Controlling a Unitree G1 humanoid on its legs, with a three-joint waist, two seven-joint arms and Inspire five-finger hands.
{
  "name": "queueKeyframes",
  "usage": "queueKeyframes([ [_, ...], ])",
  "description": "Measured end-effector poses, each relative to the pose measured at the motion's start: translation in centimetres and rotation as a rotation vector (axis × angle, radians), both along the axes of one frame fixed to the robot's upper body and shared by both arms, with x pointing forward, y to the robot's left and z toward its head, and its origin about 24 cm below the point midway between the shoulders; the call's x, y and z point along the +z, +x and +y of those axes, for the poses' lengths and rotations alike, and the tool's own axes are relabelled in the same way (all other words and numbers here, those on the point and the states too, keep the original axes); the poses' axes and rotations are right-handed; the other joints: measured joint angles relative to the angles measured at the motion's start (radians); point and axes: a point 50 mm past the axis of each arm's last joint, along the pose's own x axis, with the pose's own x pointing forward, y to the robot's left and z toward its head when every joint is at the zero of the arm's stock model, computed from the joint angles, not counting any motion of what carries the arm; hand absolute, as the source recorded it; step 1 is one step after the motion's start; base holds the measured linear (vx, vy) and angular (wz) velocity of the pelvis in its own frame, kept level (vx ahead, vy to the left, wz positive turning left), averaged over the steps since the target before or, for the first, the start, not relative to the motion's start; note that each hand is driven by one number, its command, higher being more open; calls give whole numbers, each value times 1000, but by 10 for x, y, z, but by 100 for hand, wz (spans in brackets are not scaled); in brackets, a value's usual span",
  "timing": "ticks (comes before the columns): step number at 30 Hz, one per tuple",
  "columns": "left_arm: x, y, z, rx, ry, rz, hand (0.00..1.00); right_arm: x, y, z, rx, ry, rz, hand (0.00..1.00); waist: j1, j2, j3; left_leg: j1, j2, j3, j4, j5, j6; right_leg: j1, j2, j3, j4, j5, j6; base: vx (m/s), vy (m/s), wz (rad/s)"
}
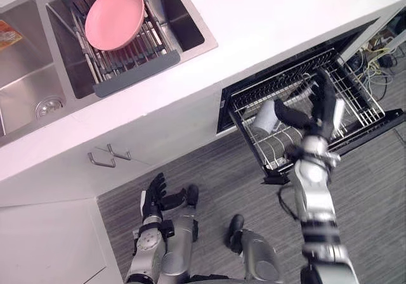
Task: Walk over to the sink, pick up the cup, carry it to the dishwasher, place the cup inside the dishwasher, then close the dishwasher door
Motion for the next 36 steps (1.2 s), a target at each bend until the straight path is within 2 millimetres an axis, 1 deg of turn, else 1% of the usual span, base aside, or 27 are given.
queueKeyframes([
  [1, -2, -2, 1, 0, 0, 13, 90, -3, -7, -2, -12, 3, 5, 90, -4, -3, -4, 1, -2, 11, 12, -8, 8, 8, -7, -5, 0, -4, 7, 118, 146, 28],
  [2, -7, -8, 5, 14, 1, 38, 90, -5, -18, -1, -21, 13, 8, 90, -7, -14, -15, 6, -16, 9, 24, -32, 7, 21, -19, -5, -9, -5, 19, 84, 116, 12],
  [4, -15, -17, 12, 25, 21, 83, 90, -5, -33, 1, -7, 16, -6, 90, -14, -24, -35, 18, -39, 5, 27, -54, 19, 51, -31, -11, -37, 0, 31, 157, 153, 16],
  [5, -21, -28, 19, 25, 43, 126, 90, -4, -39, 5, 28, 9, -20, 90, -18, -39, -56, 32, -60, 3, 36, -74, 26, 78, -50, -23, -45, -8, 43, 177, 136, 23],
  [6, -23, -33, 21, 23, 49, 142, 90, -2, -40, 6, 43, 3, -26, 90, -19, -44, -64, 38, -70, 0, 43, -84, 28, 90, -60, -27, -45, -13, 49, 188, 152, 29],
  [7, -28, -41, 26, 14, 66, 178, 90, 1, -40, 8, 66, -7, -43, 90, -19, -57, -83, 49, -93, -3, 63, -110, 29, 112, -87, -41, -31, -33, 48, 132, 115, 25],
  [8, -30, -44, 29, 14, 71, 191, 90, 3, -39, 8, 78, -12, -53, 90, -19, -66, -90, 58, -105, -5, 73, -125, 29, 122, -100, -48, -15, -45, 41, 169, 113, 34],
  [9, -32, -49, 35, 14, 84, 210, 90, 6, -37, 10, 101, -26, -70, 90, -18, -81, -99, 80, -124, -17, 79, -141, 37, 135, -123, -49, 42, -62, 17, 139, 62, 40],
  [10, -33, -51, 38, 14, 92, 221, 90, 10, -34, 12, 130, -42, -82, 90, -24, -85, -103, 95, -137, -37, 87, -153, 43, 127, -145, -33, 117, -57, 9, 171, 87, 55],
  [11, -34, -53, 42, 11, 101, 230, 90, 14, -31, 13, 147, -60, -94, 90, -27, -89, -108, 108, -151, -58, 95, -166, 51, 105, -157, 15, 206, -44, -14, 188, 88, 78],
  [12, -33, -55, 47, 8, 116, 235, 90, 22, -24, 13, 182, -97, -117, 90, -31, -98, -123, 128, -159, -98, 90, -172, 63, 34, -157, 128, 357, -1, -77, 245, 79, 83],
  [13, -33, -56, 50, 1, 129, 239, 90, 27, -20, 13, 207, -127, -131, 90, -32, -100, -130, 140, -162, -126, 86, -177, 62, 12, -132, 197, 392, -34, -51, 227, 19, 76],
  [14, -33, -57, 51, -2, 133, 241, 90, 31, -16, 14, 226, -150, -141, 90, -32, -101, -135, 146, -161, -142, 86, -177, 65, 5, -106, 238, 383, -66, -35, 228, -11, 68],
  [15, -33, -59, 54, -9, 148, 247, 90, 40, -5, 16, 274, -208, -167, 90, -32, -101, -137, 162, -161, -174, 85, -175, 59, -15, -52, 319, 348, -108, -25, 194, -29, 78],
  [16, -32, -59, 58, -12, 156, 247, 90, 49, 5, 17, 314, -264, -184, 90, -32, -100, -137, 174, -162, -211, 83, -176, 56, -43, -3, 382, 308, -118, -21, 172, -38, 85],
  [17, -31, -58, 59, -16, 159, 245, 90, 52, 9, 17, 330, -290, -187, 90, -32, -99, -139, 175, -161, -227, 84, -174, 53, -62, 19, 411, 288, -118, -18, 145, -64, 97],
  [18, -31, -58, 60, -19, 163, 242, 90, 56, 16, 17, 358, -339, -183, 90, -30, -97, -145, 173, -165, -267, 91, -174, 45, -94, 53, 462, 241, -113, -8, 148, -95, 115],
  [19, -30, -58, 63, -26, 173, 242, 90, 59, 22, 16, 383, -380, -167, 90, -30, -103, -151, 173, -179, -296, 102, -176, 34, -110, 61, 496, 163, -78, 9, 179, -141, 119],
  [20, -30, -59, 64, -33, 177, 245, 90, 58, 24, 16, 394, -394, -158, 90, -28, -111, -156, 171, -193, -311, 114, -180, 27, -109, 57, 502, 115, -31, 11, 194, -194, 134],
  [21, -33, -61, 62, -42, 176, 259, 90, 55, 28, 15, 413, -411, -131, 90, -29, -106, -168, 161, -202, -335, 144, -189, 12, -100, 40, 486, 104, 34, 49, 130, -146, 100],
  [22, -35, -63, 59, -47, 168, 266, 90, 51, 30, 15, 423, -418, -108, 90, -26, -90, -183, 152, -191, -342, 152, -194, 5, -98, 47, 465, 91, 36, 45, 183, -177, 76],
  [23, -36, -70, 55, -48, 156, 266, 90, 47, 39, 18, 465, -447, -67, 90, 5, -61, -204, 132, -164, -358, 158, -203, -11, -84, 74, 450, 37, 47, 28, 142, -115, 20],
  [24, -37, -73, 55, -45, 153, 273, 90, 47, 43, 19, 483, -459, -55, 90, 12, -53, -208, 127, -154, -362, 155, -205, -15, -81, 83, 444, 18, 57, 21, 201, -166, 3],
  [26, -41, -84, 55, -41, 148, 306, 90, 40, 53, 24, 538, -494, 7, 90, 27, -51, -208, 139, -128, -381, 122, -193, -34, -44, 110, 420, -48, 92, 3, 156, -144, 12],
  [28, -44, -91, 53, -46, 133, 324, 90, 35, 55, 24, 569, -526, 52, 90, 31, -51, -208, 153, -118, -393, 113, -186, -42, -7, 119, 403, -90, 109, -3, 116, -89, 17],
  [30, -45, -94, 53, -48, 132, 332, 90, 36, 58, 23, 592, -578, 78, 90, 33, -51, -208, 164, -118, -404, 101, -182, -46, 17, 120, 395, -120, 115, -6, 101, -45, 12],
  [36, -43, -88, 51, -86, 158, 322, 90, 40, 66, 23, 612, -717, 131, 90, 30, -51, -209, 173, -128, -419, 85, -169, -46, 57, 114, 381, -189, 146, -2, 42, 11, 9],
])
